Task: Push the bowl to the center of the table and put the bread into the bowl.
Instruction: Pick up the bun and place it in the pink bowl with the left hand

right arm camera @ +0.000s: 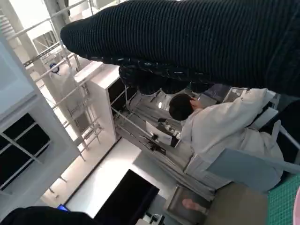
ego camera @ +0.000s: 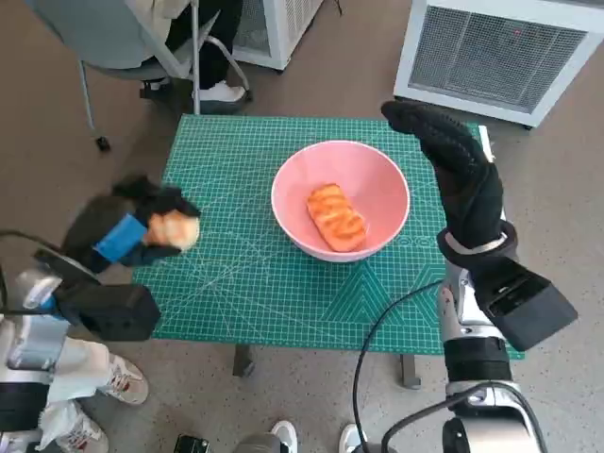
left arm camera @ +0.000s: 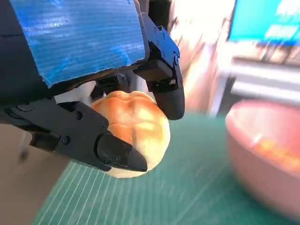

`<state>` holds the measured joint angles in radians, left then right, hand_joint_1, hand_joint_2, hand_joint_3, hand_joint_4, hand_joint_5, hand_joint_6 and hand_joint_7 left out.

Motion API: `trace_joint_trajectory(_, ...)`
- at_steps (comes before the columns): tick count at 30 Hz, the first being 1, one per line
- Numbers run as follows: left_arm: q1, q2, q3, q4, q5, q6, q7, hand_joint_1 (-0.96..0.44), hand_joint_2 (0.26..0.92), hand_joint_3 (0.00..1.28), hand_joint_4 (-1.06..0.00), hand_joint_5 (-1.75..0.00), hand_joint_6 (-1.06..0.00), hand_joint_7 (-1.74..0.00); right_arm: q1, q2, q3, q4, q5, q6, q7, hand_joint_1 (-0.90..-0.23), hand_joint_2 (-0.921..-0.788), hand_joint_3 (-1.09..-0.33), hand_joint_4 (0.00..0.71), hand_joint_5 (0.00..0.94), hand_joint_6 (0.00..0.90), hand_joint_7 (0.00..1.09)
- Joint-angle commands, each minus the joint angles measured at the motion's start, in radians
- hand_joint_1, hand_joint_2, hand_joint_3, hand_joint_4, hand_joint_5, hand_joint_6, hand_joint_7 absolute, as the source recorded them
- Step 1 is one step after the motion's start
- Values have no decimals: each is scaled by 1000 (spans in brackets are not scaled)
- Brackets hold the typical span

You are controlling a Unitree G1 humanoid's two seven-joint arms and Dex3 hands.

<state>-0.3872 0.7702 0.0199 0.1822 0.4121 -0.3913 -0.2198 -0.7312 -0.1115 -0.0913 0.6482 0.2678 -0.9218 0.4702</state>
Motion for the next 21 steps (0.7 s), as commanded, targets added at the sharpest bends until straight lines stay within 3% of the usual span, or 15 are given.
trace_joint_trajectory(1, -63, -27, 10, -80, -28, 39, -7, 0, 921, 161, -512, -1211, -602, -1328, 14, 2, 2, 10, -3, 15, 9, -550, -921, -814, 259, 139, -1, 712)
trace_joint_trajectory(13, -302, -161, -124, -98, 19, 83, -35, 0, 921, 161, -507, -1237, -606, -1306, 9, -3, -5, 19, 9, 14, 22, -556, -921, -810, 252, 154, -1, 712)
trace_joint_trajectory(21, -477, -276, -236, 95, 37, 14, -42, 1, 920, 116, -559, -1200, -650, -1242, 11, -6, -12, 17, 5, 11, 21, -556, -921, -806, 249, 163, -1, 712)
